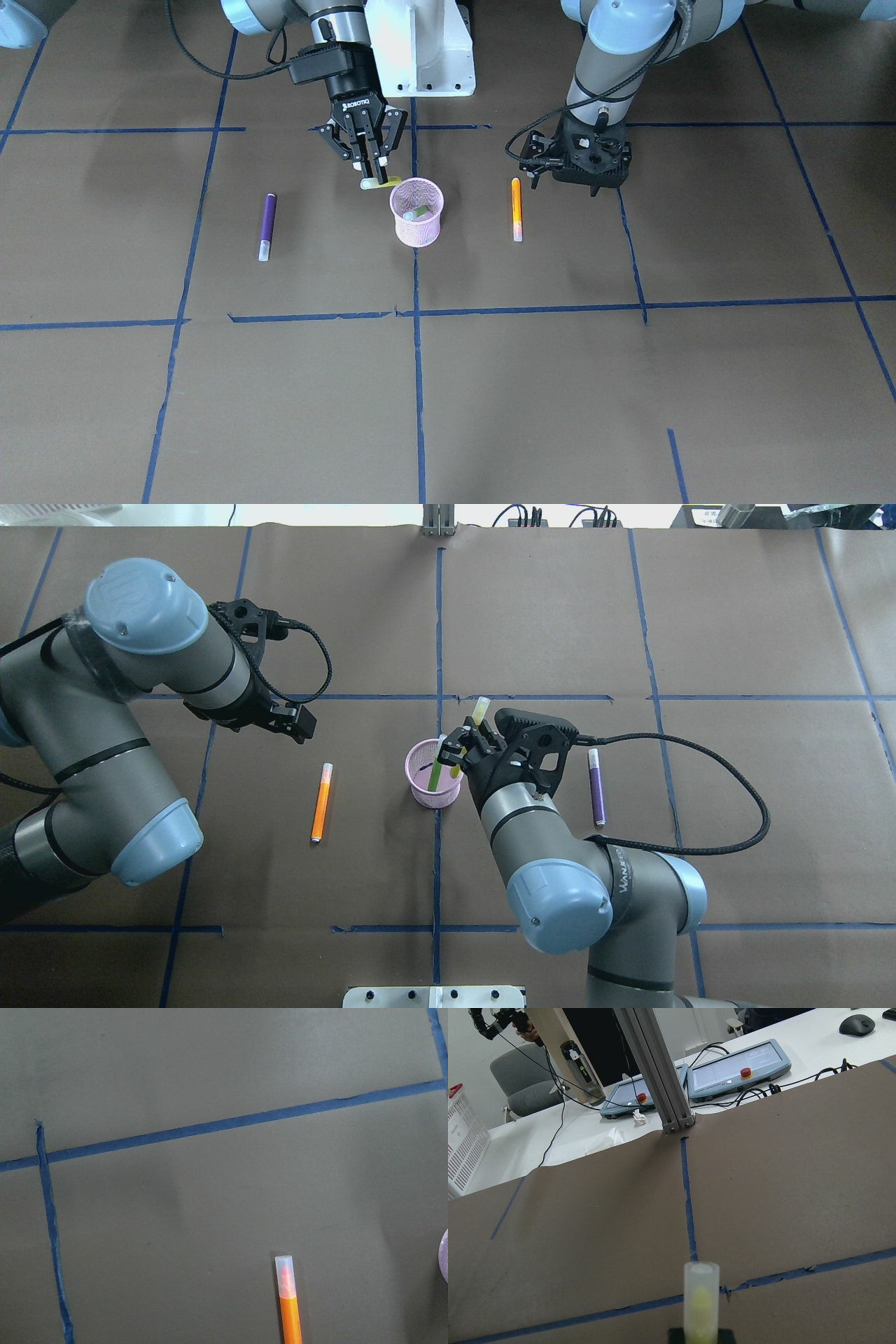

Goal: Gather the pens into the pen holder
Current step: 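Drop the yellow highlighter into the cup and withdraw the right gripper, then lower the left gripper onto the orange highlighter and grasp it, then lift the orange highlighter and move it over the cup with the left gripper, then release the orange highlighter into the cup and raise the left gripper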

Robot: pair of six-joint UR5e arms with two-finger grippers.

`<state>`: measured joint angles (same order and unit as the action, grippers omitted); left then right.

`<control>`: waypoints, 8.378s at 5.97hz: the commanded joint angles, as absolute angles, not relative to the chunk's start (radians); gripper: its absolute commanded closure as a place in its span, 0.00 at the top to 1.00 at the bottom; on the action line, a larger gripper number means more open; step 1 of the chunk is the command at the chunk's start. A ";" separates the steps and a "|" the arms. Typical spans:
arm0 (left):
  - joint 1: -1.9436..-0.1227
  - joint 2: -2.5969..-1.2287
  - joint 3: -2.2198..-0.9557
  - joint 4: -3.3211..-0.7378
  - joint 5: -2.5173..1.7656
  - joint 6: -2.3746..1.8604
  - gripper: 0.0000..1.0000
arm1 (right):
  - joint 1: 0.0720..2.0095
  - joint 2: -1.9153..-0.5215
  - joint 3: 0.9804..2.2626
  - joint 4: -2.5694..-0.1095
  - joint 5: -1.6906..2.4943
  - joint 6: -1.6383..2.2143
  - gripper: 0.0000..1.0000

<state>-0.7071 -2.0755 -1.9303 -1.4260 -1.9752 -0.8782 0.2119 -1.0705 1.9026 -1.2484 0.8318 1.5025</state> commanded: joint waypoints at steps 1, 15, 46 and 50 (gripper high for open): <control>-0.707 -2.075 -1.928 -1.431 -1.976 -0.882 1.00 | 0.183 -1.065 1.885 -1.250 0.789 1.511 0.00; -0.649 -2.086 -1.789 -1.613 -1.941 -1.072 1.00 | 0.616 -0.985 1.873 -1.582 1.683 1.162 1.00; -0.387 -2.260 -1.661 -2.149 -1.275 -0.726 0.74 | 0.827 -1.066 1.853 -1.600 1.982 0.873 1.00; -0.446 -2.257 -1.709 -2.106 -1.465 -0.726 0.99 | 0.827 -1.086 1.853 -1.586 1.982 0.876 1.00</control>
